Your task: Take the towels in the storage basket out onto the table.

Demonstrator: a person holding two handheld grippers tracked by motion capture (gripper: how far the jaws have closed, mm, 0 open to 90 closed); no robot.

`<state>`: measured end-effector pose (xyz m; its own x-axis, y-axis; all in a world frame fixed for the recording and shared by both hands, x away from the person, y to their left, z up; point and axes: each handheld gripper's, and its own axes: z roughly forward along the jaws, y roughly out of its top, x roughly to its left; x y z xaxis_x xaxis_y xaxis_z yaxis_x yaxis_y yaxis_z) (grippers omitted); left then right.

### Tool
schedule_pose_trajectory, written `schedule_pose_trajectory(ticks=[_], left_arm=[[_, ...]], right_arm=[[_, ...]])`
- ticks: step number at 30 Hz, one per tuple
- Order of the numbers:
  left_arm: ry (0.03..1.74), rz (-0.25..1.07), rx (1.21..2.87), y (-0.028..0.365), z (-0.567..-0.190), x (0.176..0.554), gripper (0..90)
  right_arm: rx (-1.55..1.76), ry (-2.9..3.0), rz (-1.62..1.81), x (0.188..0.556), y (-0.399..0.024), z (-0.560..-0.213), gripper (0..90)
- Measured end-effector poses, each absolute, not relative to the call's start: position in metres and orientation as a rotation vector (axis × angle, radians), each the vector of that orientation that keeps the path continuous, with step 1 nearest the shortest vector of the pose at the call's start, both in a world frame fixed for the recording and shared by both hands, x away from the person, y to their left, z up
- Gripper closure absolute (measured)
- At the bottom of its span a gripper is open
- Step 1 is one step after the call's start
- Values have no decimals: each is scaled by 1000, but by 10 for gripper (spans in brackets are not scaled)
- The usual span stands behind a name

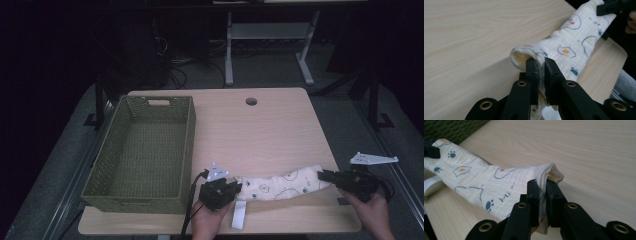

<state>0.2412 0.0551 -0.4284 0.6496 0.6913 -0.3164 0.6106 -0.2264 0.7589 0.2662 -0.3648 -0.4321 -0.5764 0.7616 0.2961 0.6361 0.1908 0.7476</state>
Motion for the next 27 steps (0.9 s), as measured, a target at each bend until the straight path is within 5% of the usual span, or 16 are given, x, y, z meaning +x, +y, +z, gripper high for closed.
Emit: schedule_pose_trajectory(ticks=[27], left_arm=[[965, 185, 1790, 108, -373, 209, 828]], right_arm=[[1136, 2397, 1549, 329, -311, -362, 820]])
